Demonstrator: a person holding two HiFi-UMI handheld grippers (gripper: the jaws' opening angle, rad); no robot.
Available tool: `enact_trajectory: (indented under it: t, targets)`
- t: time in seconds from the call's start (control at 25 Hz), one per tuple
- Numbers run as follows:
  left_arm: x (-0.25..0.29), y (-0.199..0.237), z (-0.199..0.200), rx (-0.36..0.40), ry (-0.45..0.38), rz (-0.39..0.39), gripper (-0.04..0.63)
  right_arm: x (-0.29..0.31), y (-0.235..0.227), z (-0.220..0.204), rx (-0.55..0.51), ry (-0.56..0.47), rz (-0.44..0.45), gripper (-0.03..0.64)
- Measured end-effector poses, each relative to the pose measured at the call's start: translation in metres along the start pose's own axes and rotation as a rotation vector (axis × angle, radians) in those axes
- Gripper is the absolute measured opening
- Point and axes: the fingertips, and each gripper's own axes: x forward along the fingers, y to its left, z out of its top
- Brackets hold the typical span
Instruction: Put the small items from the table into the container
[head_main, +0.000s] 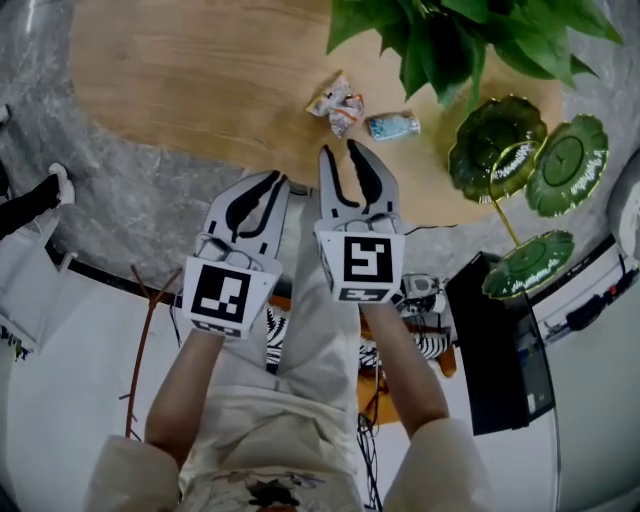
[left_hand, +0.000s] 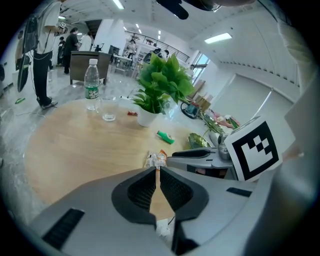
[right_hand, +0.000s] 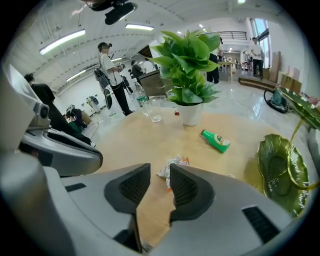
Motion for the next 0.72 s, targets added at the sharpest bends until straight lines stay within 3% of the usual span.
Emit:
enact_trajectory:
  t: [0.72]
  targets:
    - [0.009,0.032,0.0,-0.013,0.019,-0.001,0.012,0.047,-0.004,-0.015,0.093,0.067,-0.072,0.104]
